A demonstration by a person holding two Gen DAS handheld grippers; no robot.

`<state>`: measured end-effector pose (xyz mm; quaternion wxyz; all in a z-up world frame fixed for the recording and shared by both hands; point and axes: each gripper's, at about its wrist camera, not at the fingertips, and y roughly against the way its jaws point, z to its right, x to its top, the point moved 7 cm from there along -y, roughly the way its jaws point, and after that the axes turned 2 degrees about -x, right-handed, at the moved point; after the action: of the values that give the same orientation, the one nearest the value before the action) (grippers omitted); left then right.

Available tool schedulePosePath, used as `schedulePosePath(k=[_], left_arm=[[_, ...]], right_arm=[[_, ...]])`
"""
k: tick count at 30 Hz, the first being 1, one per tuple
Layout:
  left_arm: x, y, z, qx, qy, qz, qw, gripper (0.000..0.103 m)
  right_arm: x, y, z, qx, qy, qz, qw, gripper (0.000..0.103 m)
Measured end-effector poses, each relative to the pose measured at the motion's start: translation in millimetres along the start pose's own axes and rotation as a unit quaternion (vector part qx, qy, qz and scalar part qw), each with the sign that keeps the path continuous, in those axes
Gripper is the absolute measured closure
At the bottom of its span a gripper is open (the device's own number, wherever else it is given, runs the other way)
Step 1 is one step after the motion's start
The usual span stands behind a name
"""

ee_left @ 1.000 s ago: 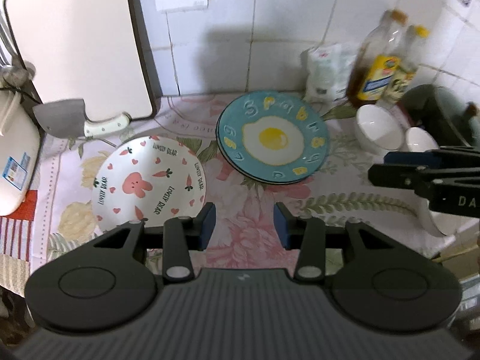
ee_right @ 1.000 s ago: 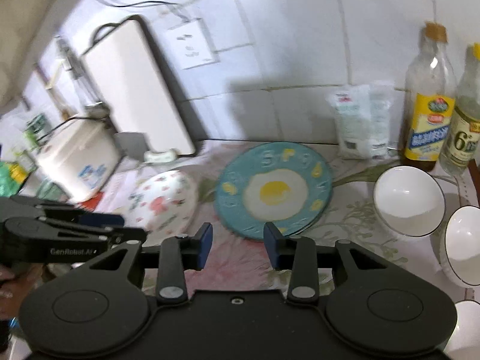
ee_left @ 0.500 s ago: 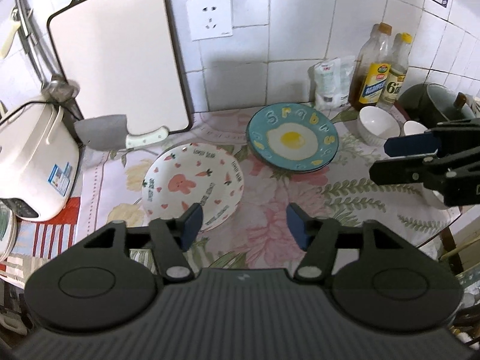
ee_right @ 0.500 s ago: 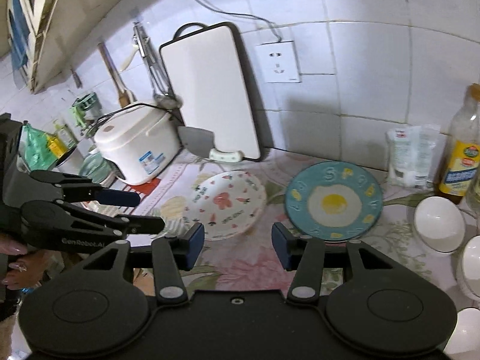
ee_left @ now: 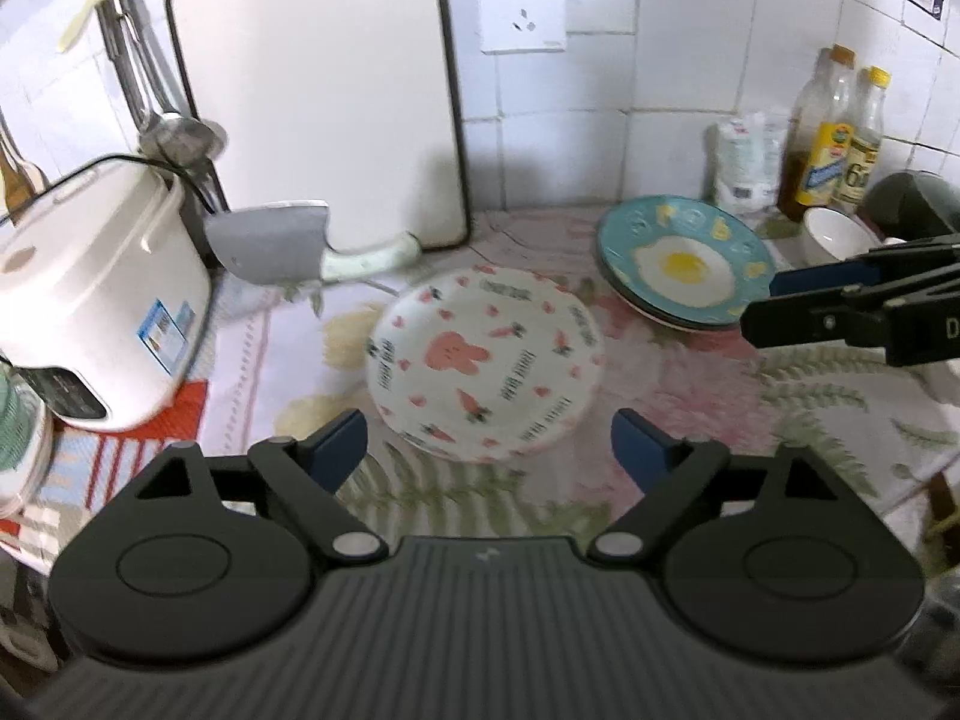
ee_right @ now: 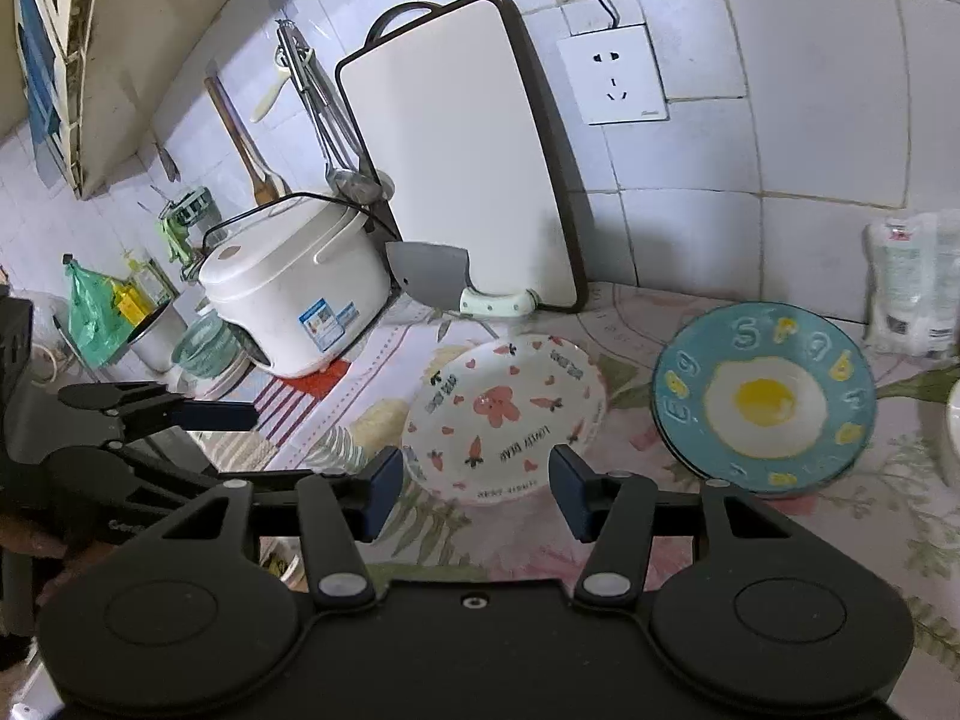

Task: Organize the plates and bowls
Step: 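Move both grippers to the rim of the pink-bunny plate, then close both grippers on the bunny plate rim and lift it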

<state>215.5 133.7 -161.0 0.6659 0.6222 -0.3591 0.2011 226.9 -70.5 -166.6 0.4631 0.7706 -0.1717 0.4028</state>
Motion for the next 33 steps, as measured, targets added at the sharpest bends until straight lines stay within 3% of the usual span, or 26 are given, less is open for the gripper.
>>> schedulePosePath(k=[6,14,18,20,22,30,31,33], left_arm=[[-10.7,-19.1,-16.3,0.019,-0.002,0.038,0.9991,0.014],[-27.5,-68.9,-41.6,-0.006,0.103,0.023,0.9944,0.016],[-34.5,-100.8,-54.3,-0.017,0.146,-0.004,0.9891,0.018],[-38.4,-115.8,-60.3,-0.029,0.176,-0.023,0.9837,0.03],[-42.3,-129.4,-64.1,-0.043,0.202,-0.035,0.9779,0.034],[-56.9,-167.8,-68.9,-0.021,0.231,-0.069,0.9704,0.065],[-56.9,-169.0,-68.7,-0.025,0.235,-0.066,0.9696,0.069],[-56.0,-170.4,-68.3,-0.033,0.243,-0.061,0.9675,0.078]], right_arm=[[-5.6,-35.3,1.3,0.002,0.016,0.024,1.0,0.043],[-19.9,-89.4,26.9,-0.032,0.0,0.022,0.999,0.043],[-27.6,-117.0,40.9,-0.047,-0.013,0.017,0.999,0.043],[-31.6,-125.9,43.9,-0.054,-0.007,0.007,0.998,0.043],[-34.2,-132.0,46.5,-0.053,-0.016,0.006,0.998,0.043],[-38.7,-162.1,51.3,-0.055,-0.058,-0.016,0.997,0.045],[-38.8,-164.6,52.5,-0.063,-0.061,-0.015,0.996,0.046],[-39.6,-170.6,56.2,-0.078,-0.066,-0.018,0.995,0.066]])
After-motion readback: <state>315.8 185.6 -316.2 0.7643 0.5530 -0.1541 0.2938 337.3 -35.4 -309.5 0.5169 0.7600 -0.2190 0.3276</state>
